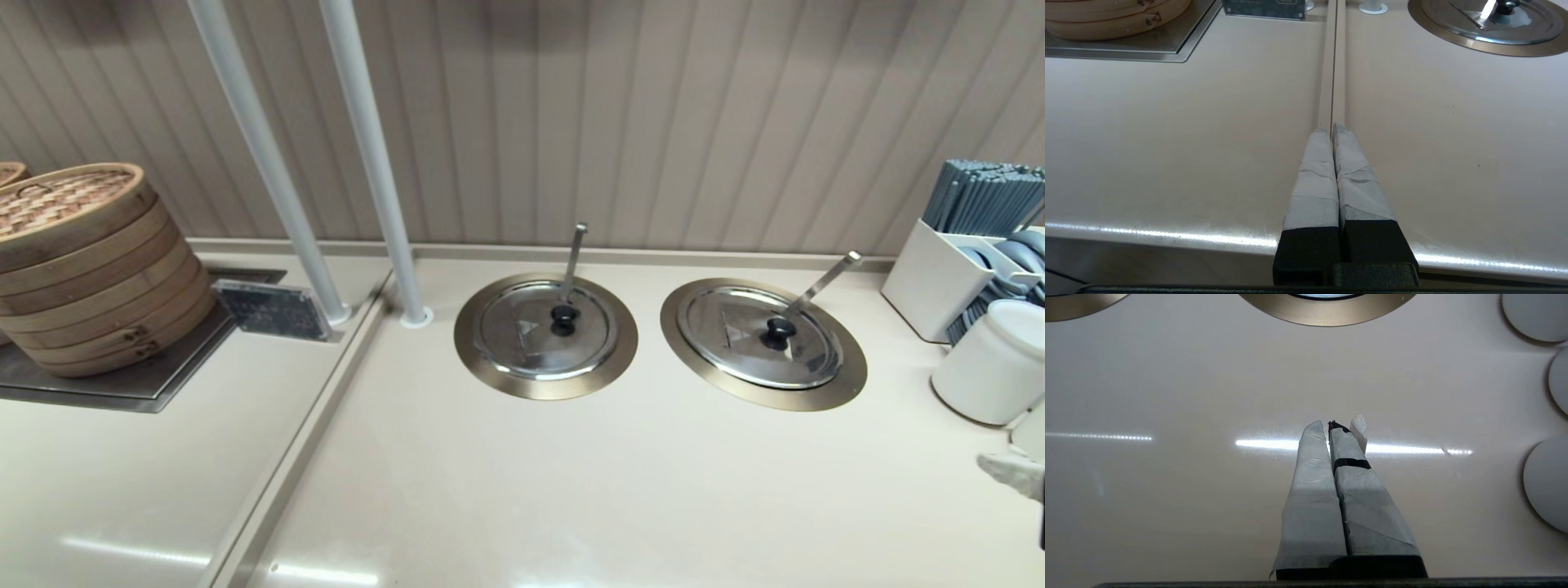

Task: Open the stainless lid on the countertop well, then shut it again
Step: Open the lid

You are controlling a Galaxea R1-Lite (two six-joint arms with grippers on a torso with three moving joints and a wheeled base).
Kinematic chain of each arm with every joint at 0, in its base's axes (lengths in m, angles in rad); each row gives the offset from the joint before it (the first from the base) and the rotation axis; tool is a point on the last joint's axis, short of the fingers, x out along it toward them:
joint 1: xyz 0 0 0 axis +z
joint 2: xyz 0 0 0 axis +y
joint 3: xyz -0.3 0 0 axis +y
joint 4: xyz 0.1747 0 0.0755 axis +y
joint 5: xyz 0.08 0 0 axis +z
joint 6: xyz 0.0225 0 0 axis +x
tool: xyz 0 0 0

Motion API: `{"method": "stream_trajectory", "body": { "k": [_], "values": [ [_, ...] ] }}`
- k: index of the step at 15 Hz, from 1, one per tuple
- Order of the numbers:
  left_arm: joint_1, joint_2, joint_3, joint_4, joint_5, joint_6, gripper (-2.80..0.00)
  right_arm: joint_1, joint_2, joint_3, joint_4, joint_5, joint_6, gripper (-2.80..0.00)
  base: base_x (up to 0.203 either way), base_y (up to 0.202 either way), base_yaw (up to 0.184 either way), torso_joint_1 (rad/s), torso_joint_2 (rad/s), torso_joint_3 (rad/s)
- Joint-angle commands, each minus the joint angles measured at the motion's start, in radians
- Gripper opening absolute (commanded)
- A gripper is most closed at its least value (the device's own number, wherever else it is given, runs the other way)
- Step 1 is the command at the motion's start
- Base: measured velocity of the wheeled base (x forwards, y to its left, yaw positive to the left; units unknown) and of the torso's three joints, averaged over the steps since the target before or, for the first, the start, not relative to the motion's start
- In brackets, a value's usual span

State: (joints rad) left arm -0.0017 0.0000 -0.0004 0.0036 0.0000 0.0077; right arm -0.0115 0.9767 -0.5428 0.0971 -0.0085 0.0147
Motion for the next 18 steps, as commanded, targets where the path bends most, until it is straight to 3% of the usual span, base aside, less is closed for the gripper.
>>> {"method": "stream_trajectory", "body": {
  "k": [1,3,6,8,10,14,15,18],
  "values": [
    [0.000,0.000,0.000,-0.001,0.000,0.000,-2.80,-0.003,0.354,-0.076,-0.049,0.001,0.009,-2.80,0.000,0.000,0.000,0.000,0.00,0.000],
    [0.000,0.000,0.000,0.001,0.000,0.000,-2.80,-0.004,0.537,-0.097,-0.248,-0.003,0.010,-2.80,0.000,0.000,0.000,0.000,0.00,0.000],
    [0.000,0.000,0.000,-0.001,0.000,0.000,-2.80,-0.004,0.761,-0.100,-0.697,-0.052,-0.013,-2.80,0.000,0.000,0.000,0.000,0.00,0.000],
    [0.000,0.000,0.000,0.000,0.000,0.000,-2.80,-0.004,0.864,-0.123,-0.862,-0.075,-0.017,-2.80,0.000,0.000,0.000,0.000,0.00,0.000],
    [0.000,0.000,0.000,0.001,0.000,-0.001,-2.80,-0.006,0.913,-0.190,-0.911,-0.103,-0.009,-2.80,0.000,0.000,0.000,0.000,0.00,0.000],
    [0.000,0.000,-0.001,-0.001,0.000,0.000,-2.80,-0.031,0.978,-0.308,-0.872,-0.129,0.004,-2.80,0.000,0.000,0.000,0.000,0.00,0.000],
    [0.000,0.000,0.000,-0.001,0.000,0.000,-2.80,-0.031,0.990,-0.311,-0.869,-0.131,0.004,0.00,0.000,0.000,0.000,0.000,0.00,0.000],
    [0.000,0.000,-0.001,-0.001,0.000,0.000,-2.80,-0.041,1.057,-0.364,-0.871,-0.131,0.007,0.00,0.000,0.000,0.000,0.000,0.00,0.000]
  ]
}}
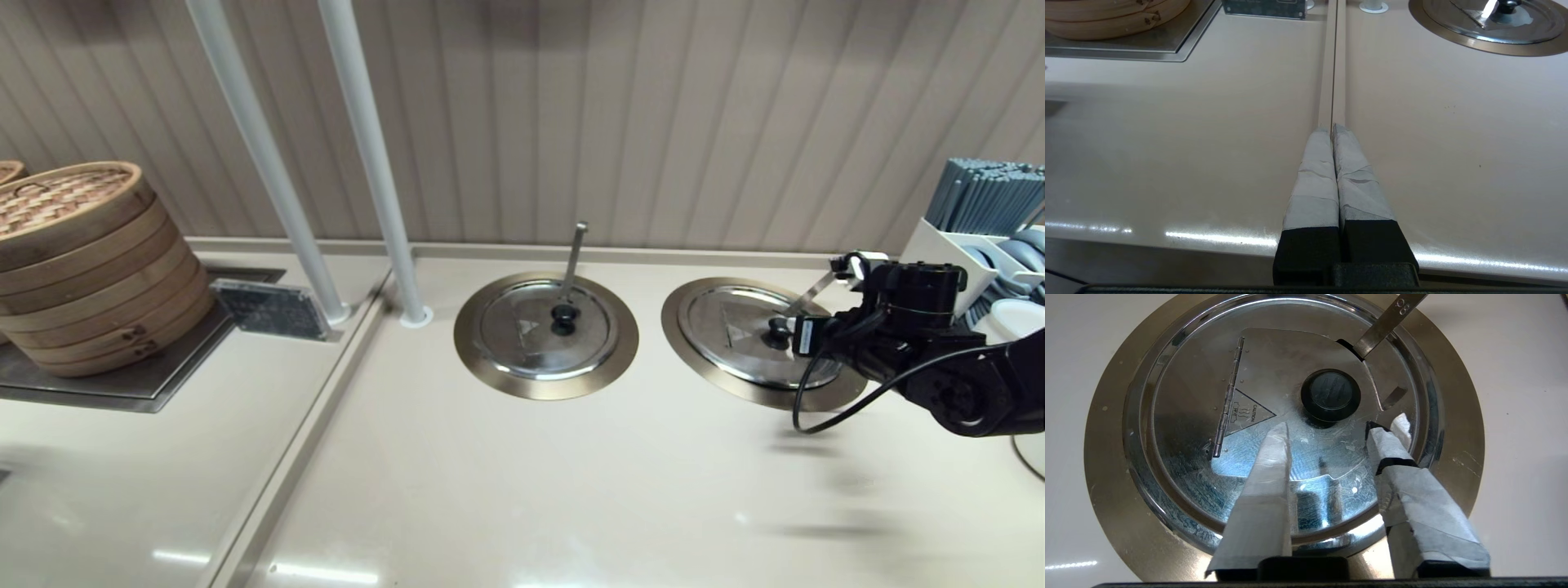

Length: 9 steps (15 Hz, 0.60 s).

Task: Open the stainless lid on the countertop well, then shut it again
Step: Open the lid

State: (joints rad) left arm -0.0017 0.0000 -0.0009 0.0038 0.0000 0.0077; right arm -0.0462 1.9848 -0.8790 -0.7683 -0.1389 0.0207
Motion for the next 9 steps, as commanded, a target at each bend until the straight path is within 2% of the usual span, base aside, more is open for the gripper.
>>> {"method": "stream_trajectory", "body": {
  "k": [1,4,6,9],
  "values": [
    [0.000,0.000,0.001,-0.001,0.000,0.000,-2.80,-0.009,0.075,-0.050,-0.008,0.000,0.001,0.00,0.000,0.000,0.000,0.000,0.00,0.000],
    [0.000,0.000,0.001,-0.001,0.000,0.000,-2.80,-0.011,0.136,-0.089,-0.048,0.002,0.002,0.00,0.000,0.000,0.000,0.000,0.00,0.000],
    [0.000,0.000,0.001,0.000,0.000,0.000,-2.80,-0.011,0.202,-0.144,-0.128,0.000,0.022,0.00,0.000,0.000,0.000,0.000,0.00,0.000],
    [0.000,0.000,0.001,0.001,0.000,0.000,-2.80,-0.011,0.247,-0.203,-0.149,-0.001,0.033,0.00,0.000,0.000,0.000,0.000,0.00,0.000]
  ]
}}
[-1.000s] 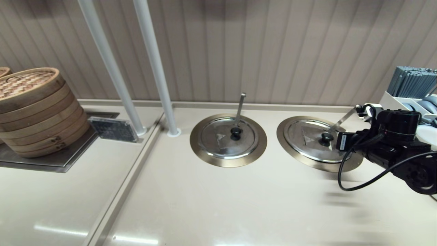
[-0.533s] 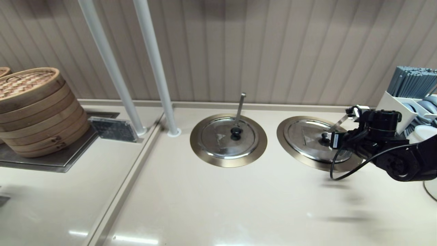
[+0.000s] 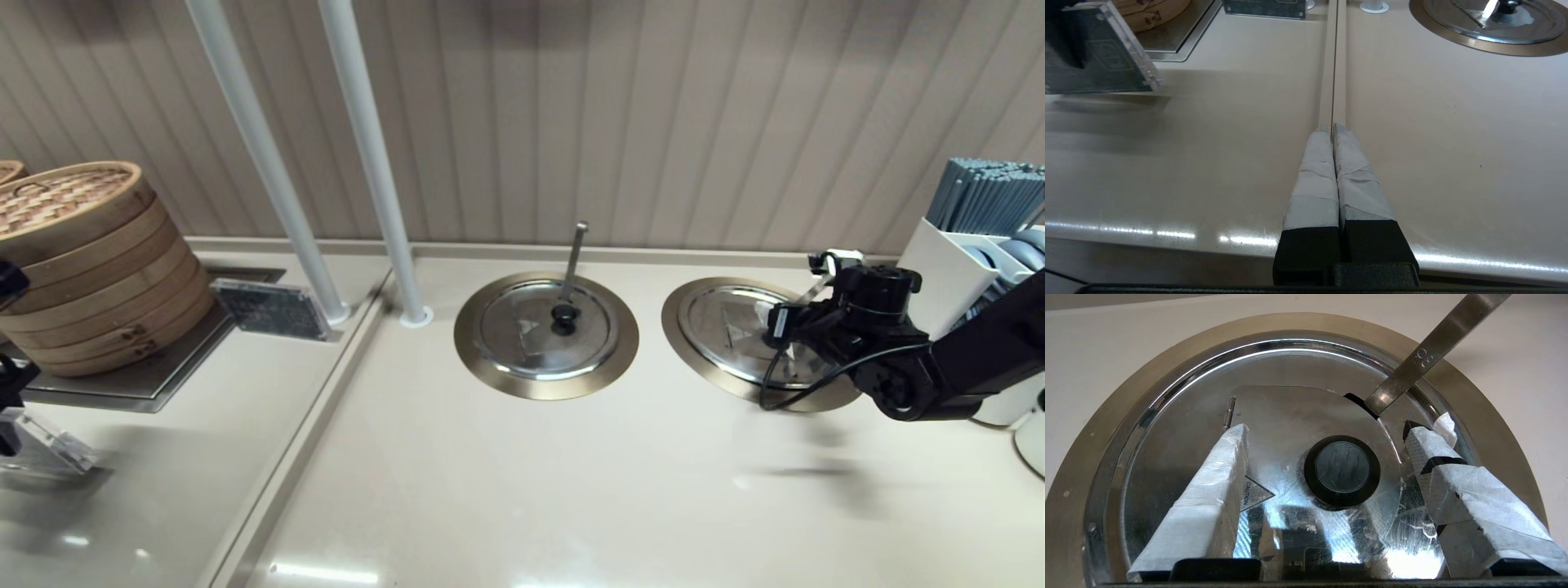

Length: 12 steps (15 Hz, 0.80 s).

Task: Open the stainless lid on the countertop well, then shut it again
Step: Open the lid

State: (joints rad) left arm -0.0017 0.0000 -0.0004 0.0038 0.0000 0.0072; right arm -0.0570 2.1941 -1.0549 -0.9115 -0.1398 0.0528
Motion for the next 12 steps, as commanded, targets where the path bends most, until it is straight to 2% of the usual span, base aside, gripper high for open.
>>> {"method": "stream_trajectory", "body": {
  "k": [1,12],
  "values": [
    [0.000,0.000,0.000,-0.001,0.000,0.000,-2.80,0.000,0.047,-0.038,-0.006,0.000,0.001,0.00,0.000,0.000,0.000,0.000,0.00,0.000],
    [0.000,0.000,0.000,0.001,0.000,0.000,-2.80,0.000,0.131,-0.115,-0.018,-0.032,0.002,0.00,0.000,0.000,0.000,0.000,0.00,0.000]
  ]
}}
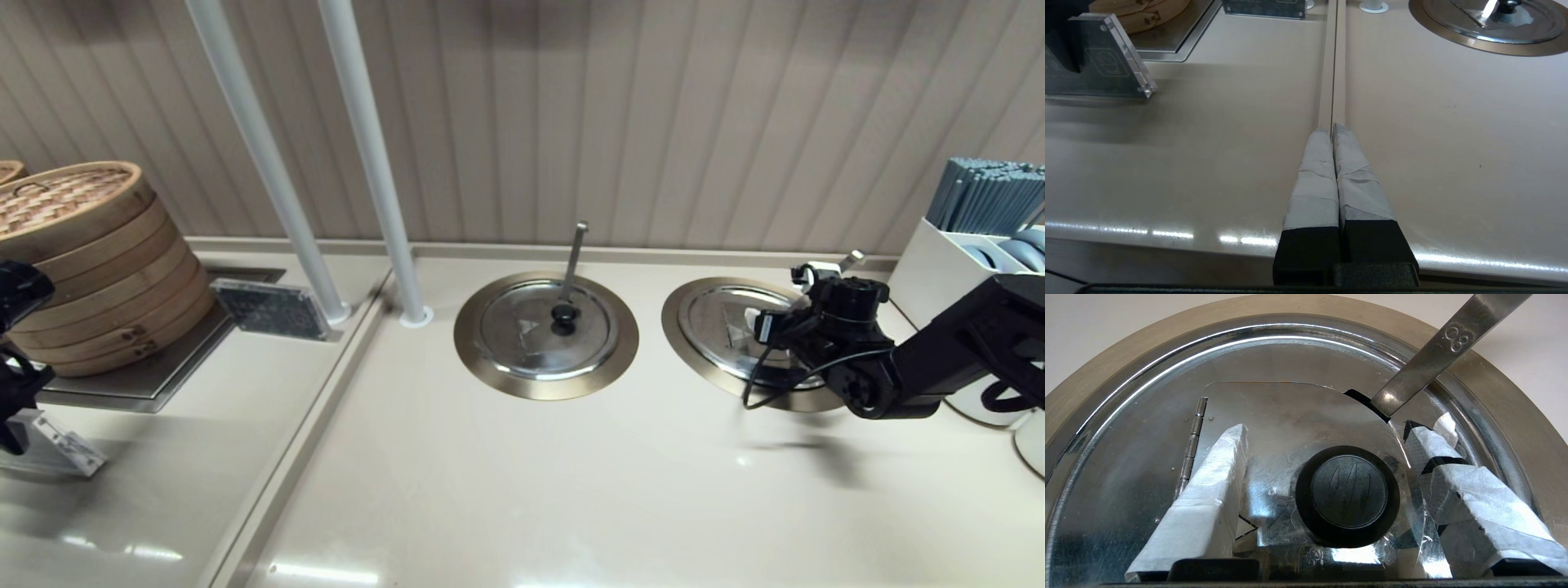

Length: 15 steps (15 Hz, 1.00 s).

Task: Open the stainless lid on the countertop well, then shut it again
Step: Open the lid

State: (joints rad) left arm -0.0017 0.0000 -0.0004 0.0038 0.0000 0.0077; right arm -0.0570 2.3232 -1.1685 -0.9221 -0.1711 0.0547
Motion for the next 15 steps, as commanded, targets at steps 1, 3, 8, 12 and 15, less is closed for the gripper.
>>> {"method": "stream_trajectory", "body": {
  "k": [1,3,8,12,15],
  "values": [
    [0.000,0.000,-0.001,0.001,0.000,0.000,-2.80,0.000,0.004,-0.002,-0.009,-0.001,0.002,0.00,0.000,0.000,0.000,0.000,0.00,0.000],
    [0.000,0.000,0.000,-0.001,0.000,0.000,-2.80,0.000,0.015,0.000,-0.011,-0.001,0.003,0.00,0.000,0.000,0.000,0.000,0.00,0.000],
    [0.000,0.000,-0.001,-0.001,0.000,0.000,-2.80,0.022,0.013,0.006,-0.012,-0.005,0.045,0.00,0.000,0.000,0.000,0.000,0.00,0.000],
    [0.000,0.000,-0.001,0.000,0.000,0.000,-2.80,0.023,0.007,0.004,-0.014,-0.005,0.045,0.00,0.000,0.000,0.000,0.000,0.00,0.000],
    [0.000,0.000,0.000,0.000,0.000,-0.001,-2.80,0.026,-0.007,0.000,-0.014,-0.005,0.045,0.00,0.000,0.000,0.000,0.000,0.00,0.000]
  ]
}}
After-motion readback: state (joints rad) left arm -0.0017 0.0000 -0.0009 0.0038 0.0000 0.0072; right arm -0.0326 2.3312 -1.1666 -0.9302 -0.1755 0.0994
